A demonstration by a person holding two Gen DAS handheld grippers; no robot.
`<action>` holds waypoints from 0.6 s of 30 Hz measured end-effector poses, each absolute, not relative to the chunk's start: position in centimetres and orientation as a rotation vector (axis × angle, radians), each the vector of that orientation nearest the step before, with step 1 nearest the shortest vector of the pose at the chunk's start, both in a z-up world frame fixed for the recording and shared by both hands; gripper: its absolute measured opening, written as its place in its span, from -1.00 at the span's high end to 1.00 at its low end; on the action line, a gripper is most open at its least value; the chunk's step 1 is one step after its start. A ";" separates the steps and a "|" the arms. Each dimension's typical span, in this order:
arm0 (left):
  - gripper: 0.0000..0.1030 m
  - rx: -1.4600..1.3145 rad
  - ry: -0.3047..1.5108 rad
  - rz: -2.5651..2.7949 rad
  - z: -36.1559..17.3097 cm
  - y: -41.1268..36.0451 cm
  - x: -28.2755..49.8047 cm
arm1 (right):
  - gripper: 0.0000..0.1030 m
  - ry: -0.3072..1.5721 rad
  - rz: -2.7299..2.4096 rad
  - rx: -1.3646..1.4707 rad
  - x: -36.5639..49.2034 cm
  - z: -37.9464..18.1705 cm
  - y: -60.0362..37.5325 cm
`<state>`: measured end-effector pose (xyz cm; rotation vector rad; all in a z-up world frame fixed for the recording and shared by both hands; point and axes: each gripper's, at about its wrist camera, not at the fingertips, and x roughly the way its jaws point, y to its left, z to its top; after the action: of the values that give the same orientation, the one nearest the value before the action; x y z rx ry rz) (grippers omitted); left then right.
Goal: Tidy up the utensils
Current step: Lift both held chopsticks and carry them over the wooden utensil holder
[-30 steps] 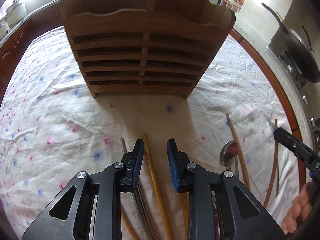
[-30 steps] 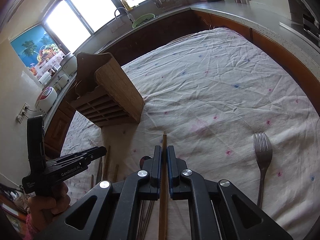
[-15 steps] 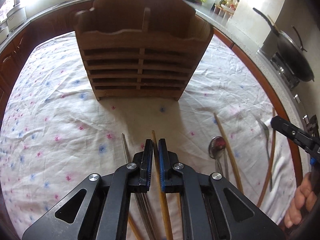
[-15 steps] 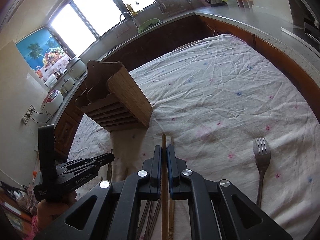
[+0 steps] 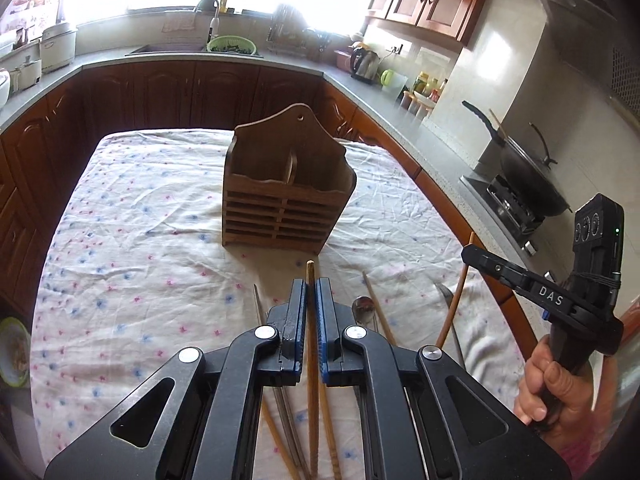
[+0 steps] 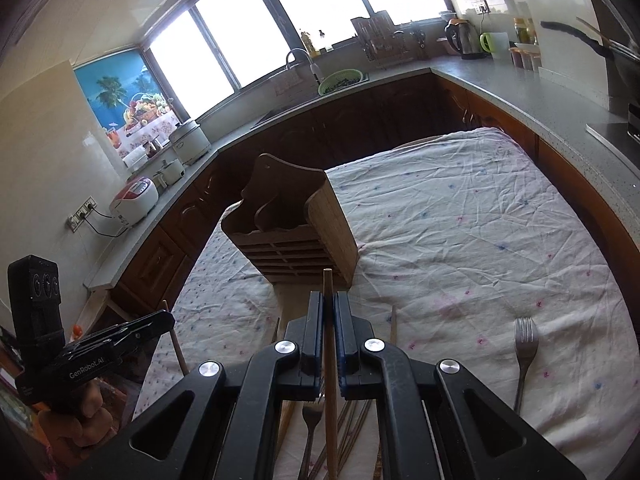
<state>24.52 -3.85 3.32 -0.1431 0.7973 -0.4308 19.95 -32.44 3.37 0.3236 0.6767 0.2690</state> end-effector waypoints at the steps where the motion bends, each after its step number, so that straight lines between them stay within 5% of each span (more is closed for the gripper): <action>1: 0.92 -0.149 0.782 -0.431 3.8 -3.6 24.1 | 0.90 0.669 0.269 0.315 19.7 3.7 -32.2; 18: 0.92 -0.170 0.677 -0.413 6.2 -2.0 21.8 | 0.90 0.581 0.285 0.257 17.5 6.9 -31.3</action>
<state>21.84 -2.01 6.16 -0.1696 0.6771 -0.4130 17.47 -31.30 6.90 0.2570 0.5811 0.2846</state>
